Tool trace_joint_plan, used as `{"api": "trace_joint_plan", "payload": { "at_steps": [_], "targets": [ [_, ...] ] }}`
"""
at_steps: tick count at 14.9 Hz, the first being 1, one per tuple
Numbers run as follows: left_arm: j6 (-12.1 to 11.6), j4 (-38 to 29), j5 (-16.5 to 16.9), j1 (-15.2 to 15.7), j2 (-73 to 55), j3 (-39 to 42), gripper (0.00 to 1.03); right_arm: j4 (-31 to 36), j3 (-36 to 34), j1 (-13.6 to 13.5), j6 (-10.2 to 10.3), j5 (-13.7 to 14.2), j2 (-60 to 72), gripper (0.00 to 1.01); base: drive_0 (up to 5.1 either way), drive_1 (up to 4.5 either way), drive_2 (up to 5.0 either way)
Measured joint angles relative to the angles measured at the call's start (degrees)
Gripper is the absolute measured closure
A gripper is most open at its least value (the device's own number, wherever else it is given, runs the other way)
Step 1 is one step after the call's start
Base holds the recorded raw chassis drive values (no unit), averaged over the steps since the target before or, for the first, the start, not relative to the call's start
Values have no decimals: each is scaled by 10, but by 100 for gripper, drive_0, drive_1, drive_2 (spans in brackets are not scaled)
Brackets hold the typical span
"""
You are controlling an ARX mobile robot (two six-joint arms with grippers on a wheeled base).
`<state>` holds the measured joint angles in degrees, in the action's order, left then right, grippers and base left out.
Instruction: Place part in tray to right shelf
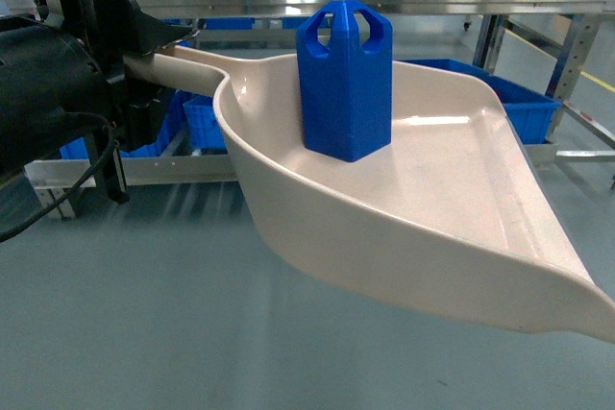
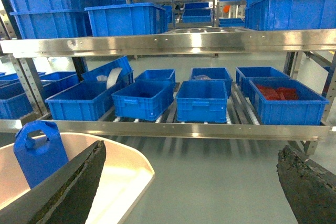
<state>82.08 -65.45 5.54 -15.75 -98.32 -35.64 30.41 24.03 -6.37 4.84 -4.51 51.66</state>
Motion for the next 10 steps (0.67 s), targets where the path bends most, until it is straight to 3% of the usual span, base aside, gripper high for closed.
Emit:
{"api": "trace_joint_plan", "payload": {
  "at_steps": [10],
  "targets": [
    [0,3,0,0,0,0,90,-1,0,0,0,0,0,3,0,0,0]
  ]
}}
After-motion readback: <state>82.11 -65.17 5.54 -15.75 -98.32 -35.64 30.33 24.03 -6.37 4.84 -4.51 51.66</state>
